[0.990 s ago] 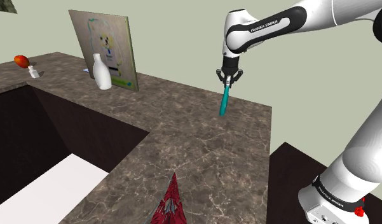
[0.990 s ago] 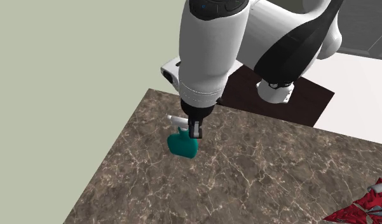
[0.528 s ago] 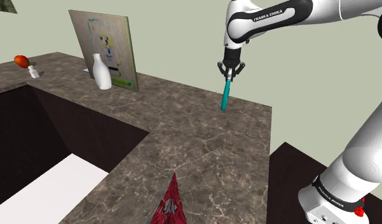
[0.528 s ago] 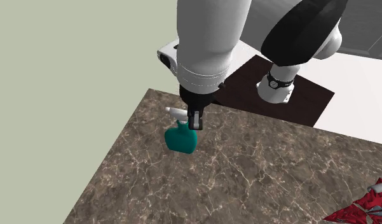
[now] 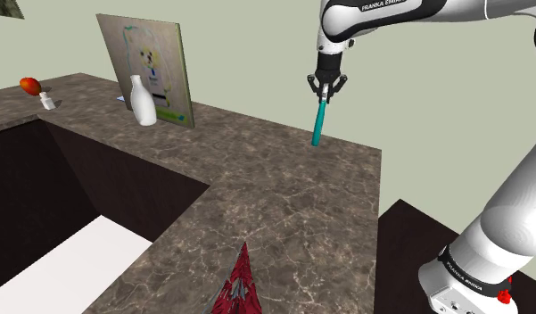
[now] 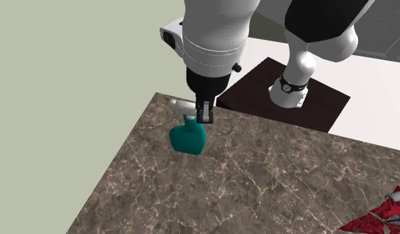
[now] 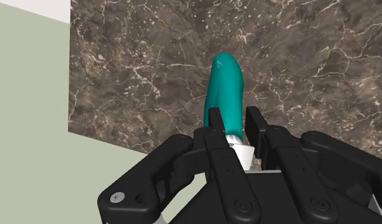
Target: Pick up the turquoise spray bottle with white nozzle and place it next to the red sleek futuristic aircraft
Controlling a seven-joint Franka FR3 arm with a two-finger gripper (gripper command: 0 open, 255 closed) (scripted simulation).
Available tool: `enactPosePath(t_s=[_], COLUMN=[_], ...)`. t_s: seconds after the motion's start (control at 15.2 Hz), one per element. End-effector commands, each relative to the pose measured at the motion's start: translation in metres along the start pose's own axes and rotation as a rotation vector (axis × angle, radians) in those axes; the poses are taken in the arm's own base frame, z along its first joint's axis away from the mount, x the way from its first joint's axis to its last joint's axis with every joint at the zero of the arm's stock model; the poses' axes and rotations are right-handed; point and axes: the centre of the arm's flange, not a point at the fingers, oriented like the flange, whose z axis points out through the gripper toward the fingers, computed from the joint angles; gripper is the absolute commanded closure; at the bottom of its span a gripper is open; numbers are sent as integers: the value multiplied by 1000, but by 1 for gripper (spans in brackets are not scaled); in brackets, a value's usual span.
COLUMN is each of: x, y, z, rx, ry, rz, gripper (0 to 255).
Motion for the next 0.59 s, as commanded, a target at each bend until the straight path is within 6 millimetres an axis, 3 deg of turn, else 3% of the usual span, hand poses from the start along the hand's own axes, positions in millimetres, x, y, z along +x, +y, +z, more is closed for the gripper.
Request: enactPosePath(t_s=[0.0, 0.53], x=[0, 3], y=[0, 4], z=[-10, -52], rx=[0, 0], ry=[0, 0], rz=[0, 0], gripper=[255, 255])
